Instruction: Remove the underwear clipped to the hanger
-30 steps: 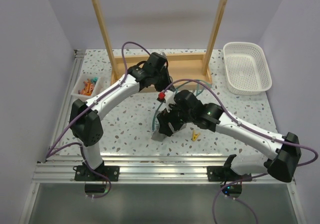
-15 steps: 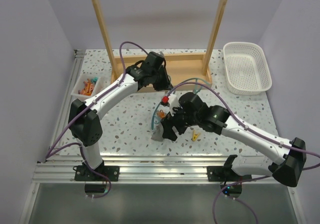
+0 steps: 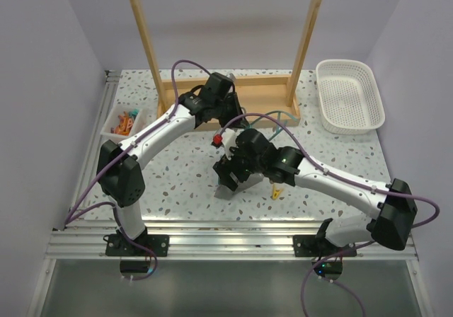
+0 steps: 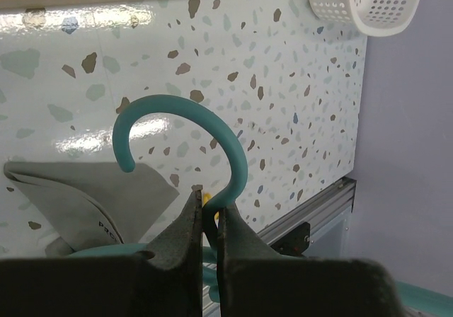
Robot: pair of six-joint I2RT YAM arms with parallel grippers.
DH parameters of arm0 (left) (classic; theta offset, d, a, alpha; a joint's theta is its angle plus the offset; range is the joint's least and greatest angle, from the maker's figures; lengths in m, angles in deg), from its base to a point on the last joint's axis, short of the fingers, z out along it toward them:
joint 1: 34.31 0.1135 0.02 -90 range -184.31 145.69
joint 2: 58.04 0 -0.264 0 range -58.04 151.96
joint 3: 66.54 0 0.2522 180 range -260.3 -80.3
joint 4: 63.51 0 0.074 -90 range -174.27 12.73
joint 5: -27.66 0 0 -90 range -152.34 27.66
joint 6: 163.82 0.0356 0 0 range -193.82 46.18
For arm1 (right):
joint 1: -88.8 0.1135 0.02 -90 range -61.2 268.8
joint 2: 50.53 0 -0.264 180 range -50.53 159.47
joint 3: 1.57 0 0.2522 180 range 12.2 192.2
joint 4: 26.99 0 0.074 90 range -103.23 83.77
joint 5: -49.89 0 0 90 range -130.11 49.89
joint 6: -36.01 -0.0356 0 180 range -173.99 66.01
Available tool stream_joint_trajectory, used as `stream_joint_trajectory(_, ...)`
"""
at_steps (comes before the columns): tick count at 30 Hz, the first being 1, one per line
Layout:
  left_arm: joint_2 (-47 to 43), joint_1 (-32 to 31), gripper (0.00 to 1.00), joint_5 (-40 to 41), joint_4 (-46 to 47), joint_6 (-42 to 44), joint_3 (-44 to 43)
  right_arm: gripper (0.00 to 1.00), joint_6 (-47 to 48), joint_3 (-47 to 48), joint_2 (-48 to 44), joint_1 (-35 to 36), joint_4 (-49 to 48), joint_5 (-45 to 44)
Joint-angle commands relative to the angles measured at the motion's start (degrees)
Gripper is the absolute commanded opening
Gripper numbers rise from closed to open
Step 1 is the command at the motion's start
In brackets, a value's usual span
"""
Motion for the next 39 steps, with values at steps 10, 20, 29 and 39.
stream_joint_trajectory(10, -1.74, 0.05, 0.0, -2.69, 3.36, 0.22, 0.27, 0.77, 1.04, 4.98, 6.22, 0.26, -4.4, 1.41)
stream_joint_trajectory(20, -1.48, 0.05, 0.0, -2.78, 4.06, 0.13, 0.62, 0.78, 0.24, 2.0, 1.75, 0.88, -6.14, 2.93)
stream_joint_trajectory(29, -1.22, -0.03, 0.0, -3.04, 4.42, -0.04, 0.98, 0.8, 4.19, 4.62, 3.21, 0.88, -4.49, -13.06)
stream_joint_trajectory(39, -1.31, 0.05, 0.0, -2.95, 4.33, -0.13, 0.54, 0.77, 2.96, 5.85, 8.94, 0.88, -1.94, -5.03)
